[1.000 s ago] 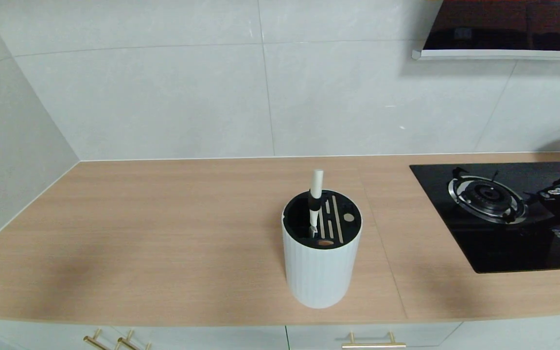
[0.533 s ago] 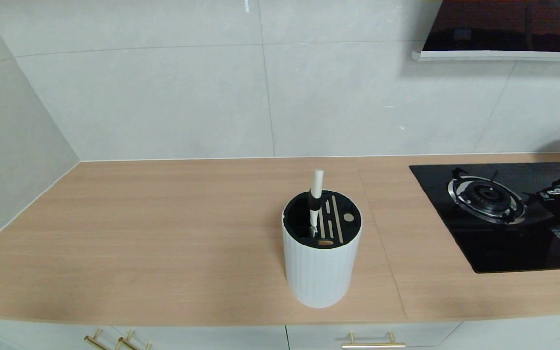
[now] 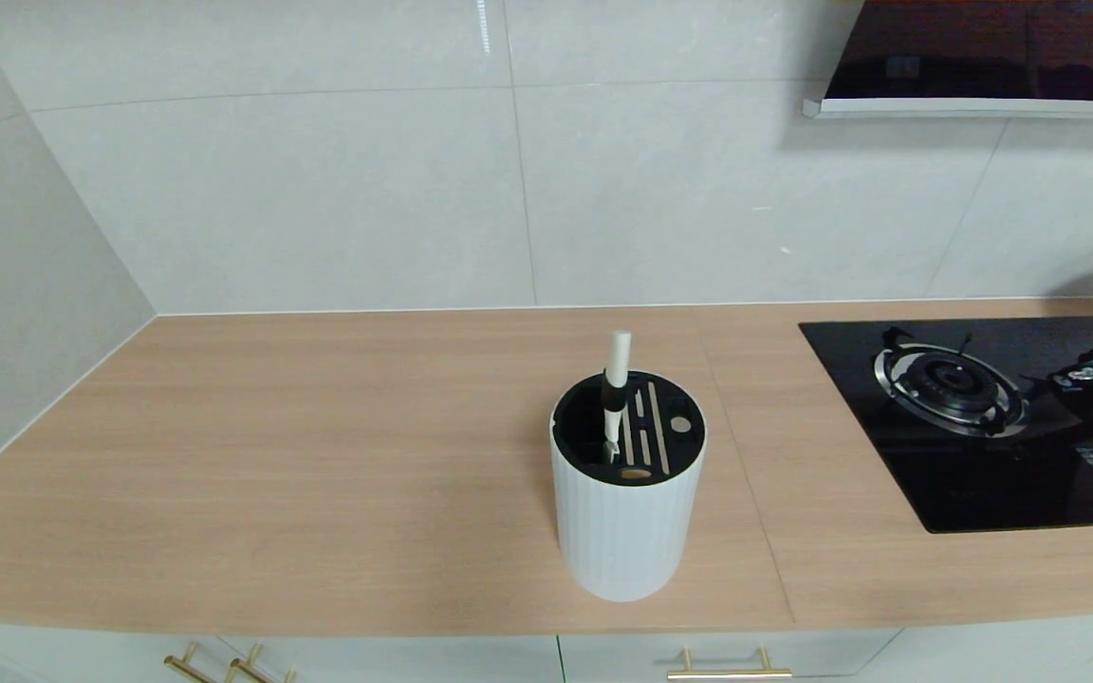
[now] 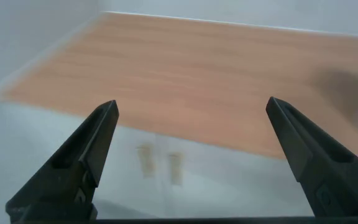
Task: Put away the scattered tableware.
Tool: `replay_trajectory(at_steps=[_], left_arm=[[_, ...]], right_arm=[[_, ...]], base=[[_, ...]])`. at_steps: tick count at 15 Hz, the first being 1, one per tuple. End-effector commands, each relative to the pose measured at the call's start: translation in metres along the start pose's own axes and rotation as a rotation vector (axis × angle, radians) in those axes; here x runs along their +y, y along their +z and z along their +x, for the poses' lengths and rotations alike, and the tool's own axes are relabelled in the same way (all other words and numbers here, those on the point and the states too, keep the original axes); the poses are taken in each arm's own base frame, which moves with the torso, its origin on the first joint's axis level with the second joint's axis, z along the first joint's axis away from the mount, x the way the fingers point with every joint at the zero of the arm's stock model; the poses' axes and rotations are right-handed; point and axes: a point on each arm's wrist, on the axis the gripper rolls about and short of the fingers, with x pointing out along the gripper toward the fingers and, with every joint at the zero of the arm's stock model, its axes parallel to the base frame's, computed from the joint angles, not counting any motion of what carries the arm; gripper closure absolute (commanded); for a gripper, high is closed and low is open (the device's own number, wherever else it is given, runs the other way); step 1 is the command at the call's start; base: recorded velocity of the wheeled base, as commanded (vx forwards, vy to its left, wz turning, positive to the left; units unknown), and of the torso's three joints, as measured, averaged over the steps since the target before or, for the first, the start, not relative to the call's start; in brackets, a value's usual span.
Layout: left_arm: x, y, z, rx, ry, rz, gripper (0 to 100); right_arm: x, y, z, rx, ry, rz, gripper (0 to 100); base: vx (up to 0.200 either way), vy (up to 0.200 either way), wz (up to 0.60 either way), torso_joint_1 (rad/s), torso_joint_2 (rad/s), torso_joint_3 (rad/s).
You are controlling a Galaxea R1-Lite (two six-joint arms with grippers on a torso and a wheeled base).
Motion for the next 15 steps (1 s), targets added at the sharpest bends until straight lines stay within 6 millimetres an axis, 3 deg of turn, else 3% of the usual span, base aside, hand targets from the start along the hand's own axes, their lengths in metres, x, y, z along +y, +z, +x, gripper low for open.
replay_trajectory(at_steps=[1,7,12,15], left_arm=[[-0.0015,-0.0046,0.0003,0.028,-0.071,0.057,0],[-0.0024,-0.0059,0.0002,0.043,-0.121,0.103,0],[-0.0024,-0.0058,0.0002,0.045,-0.119,0.044,0],[-0.0024,-0.0058,0.0002,0.045,-0.119,0.046,0]], right_arm=[[0.0014,-0.0079,0.0002,0.059,0.034,0.006,0],[0.004,-0.0073,0.0001,0.048,0.153,0.016,0],[0.0039,-0.008,0.0001,0.053,0.145,-0.017,0],[0.003,-0.012,-0.0001,0.099,0.095,0.056,0]], base=[[0.0,0.0,0.0,0.0,0.0,0.0],[0.0,0.0,0.0,0.0,0.0,0.0],[0.0,0.0,0.0,0.0,0.0,0.0],[0.0,0.0,0.0,0.0,0.0,0.0]])
